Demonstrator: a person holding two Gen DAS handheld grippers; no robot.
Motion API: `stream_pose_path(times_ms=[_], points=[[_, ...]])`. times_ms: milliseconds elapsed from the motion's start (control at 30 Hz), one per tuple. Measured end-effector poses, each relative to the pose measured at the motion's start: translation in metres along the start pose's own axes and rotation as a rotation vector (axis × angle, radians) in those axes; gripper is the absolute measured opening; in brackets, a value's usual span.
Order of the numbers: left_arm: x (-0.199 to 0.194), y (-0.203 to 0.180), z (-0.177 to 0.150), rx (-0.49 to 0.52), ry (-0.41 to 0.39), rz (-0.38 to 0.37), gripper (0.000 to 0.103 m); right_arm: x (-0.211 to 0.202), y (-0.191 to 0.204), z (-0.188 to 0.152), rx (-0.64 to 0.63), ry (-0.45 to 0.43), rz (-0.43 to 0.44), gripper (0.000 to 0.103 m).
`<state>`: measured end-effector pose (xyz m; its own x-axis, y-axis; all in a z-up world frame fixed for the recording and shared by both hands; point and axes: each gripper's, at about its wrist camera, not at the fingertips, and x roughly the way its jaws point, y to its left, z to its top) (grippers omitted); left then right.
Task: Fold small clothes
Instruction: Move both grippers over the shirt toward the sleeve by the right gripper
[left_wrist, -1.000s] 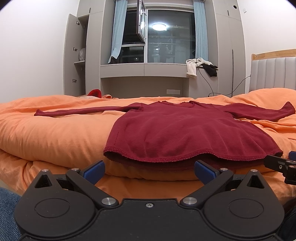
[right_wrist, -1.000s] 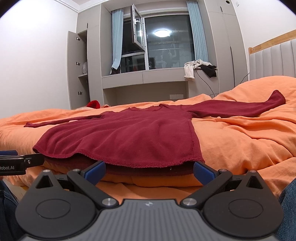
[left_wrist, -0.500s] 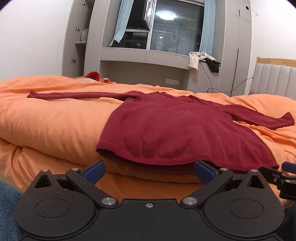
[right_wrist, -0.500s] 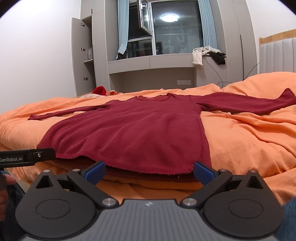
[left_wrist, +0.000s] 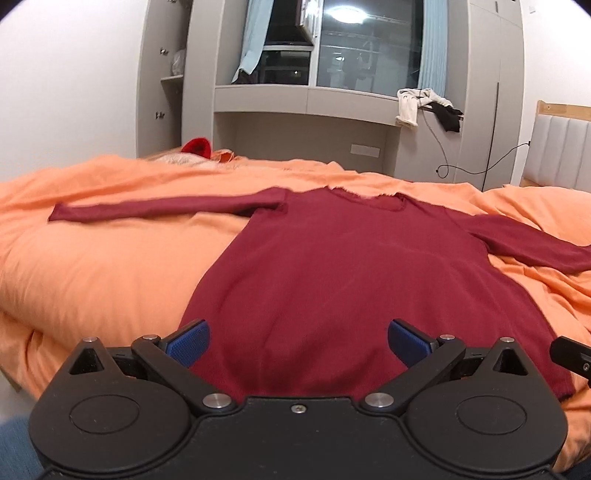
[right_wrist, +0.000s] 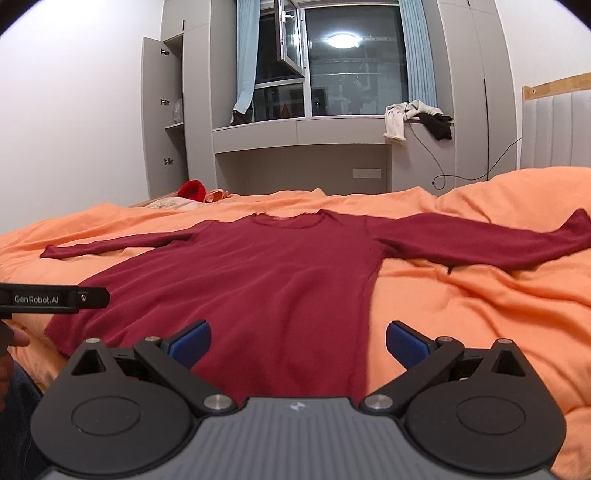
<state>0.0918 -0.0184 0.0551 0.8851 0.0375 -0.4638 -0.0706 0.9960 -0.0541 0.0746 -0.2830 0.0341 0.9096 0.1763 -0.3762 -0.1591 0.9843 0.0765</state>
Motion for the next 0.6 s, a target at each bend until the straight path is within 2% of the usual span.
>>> stream_pose_path(times_ms=[267, 400, 600], points=[[0.030, -0.037, 0.035, 0.066, -0.015, -0.040, 0.102, 0.022, -0.041, 0.033, 0.031, -0.020, -0.080, 0.103], [0.050, -0.057, 0.049, 0.105, -0.018, -0.057, 0.102, 0.041, -0.060, 0.051, 0.036, -0.013, -0.092, 0.103], [0.089, -0.081, 0.072, 0.154, -0.035, -0.074, 0.102, 0.085, -0.089, 0.080, 0.041, 0.050, -0.145, 0.103]])
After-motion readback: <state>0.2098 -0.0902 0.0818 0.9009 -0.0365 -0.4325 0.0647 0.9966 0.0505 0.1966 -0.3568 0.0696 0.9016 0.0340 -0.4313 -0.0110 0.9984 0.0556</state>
